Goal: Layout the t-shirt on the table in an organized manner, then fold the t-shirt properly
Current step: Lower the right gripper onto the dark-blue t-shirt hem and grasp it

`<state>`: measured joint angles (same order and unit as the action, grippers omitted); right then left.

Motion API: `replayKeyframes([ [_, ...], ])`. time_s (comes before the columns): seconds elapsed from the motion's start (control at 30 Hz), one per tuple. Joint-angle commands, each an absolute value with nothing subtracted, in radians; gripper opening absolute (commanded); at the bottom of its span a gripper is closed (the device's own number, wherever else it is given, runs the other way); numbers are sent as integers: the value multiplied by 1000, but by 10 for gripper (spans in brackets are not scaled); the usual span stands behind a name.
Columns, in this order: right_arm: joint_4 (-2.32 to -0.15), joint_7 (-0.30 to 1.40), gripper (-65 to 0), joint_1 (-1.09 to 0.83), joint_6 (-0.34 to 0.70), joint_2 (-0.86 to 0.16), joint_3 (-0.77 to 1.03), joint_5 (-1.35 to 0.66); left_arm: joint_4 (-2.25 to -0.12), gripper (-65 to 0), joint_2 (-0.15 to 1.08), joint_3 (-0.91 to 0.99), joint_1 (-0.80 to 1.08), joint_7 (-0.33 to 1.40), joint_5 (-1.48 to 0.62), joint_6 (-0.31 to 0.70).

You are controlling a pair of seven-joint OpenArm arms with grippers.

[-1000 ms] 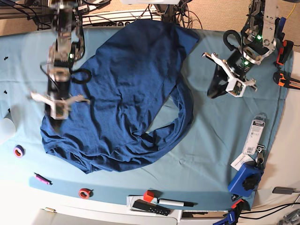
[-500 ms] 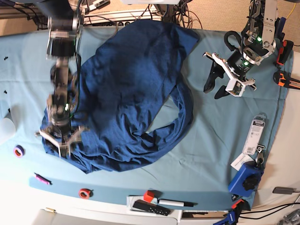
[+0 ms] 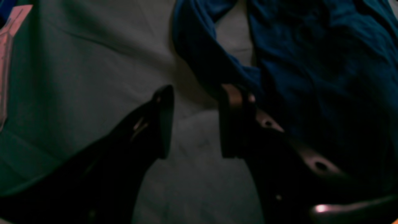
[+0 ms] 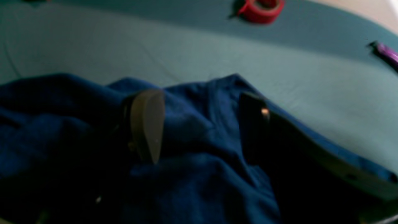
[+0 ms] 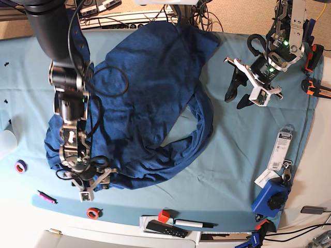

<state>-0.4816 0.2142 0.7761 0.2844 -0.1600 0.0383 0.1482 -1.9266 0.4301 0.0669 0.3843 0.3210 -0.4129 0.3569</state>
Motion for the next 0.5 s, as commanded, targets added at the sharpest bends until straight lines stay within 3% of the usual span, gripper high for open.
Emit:
replayKeyframes([
  [0.0, -470, 172, -283, 824, 264, -163, 40, 159, -1944, -400, 441, 72, 379, 293, -425, 361],
  [0.47, -416, 140, -283, 748, 209, -164, 41, 196, -1944, -400, 440, 72, 380, 337, -474, 369],
])
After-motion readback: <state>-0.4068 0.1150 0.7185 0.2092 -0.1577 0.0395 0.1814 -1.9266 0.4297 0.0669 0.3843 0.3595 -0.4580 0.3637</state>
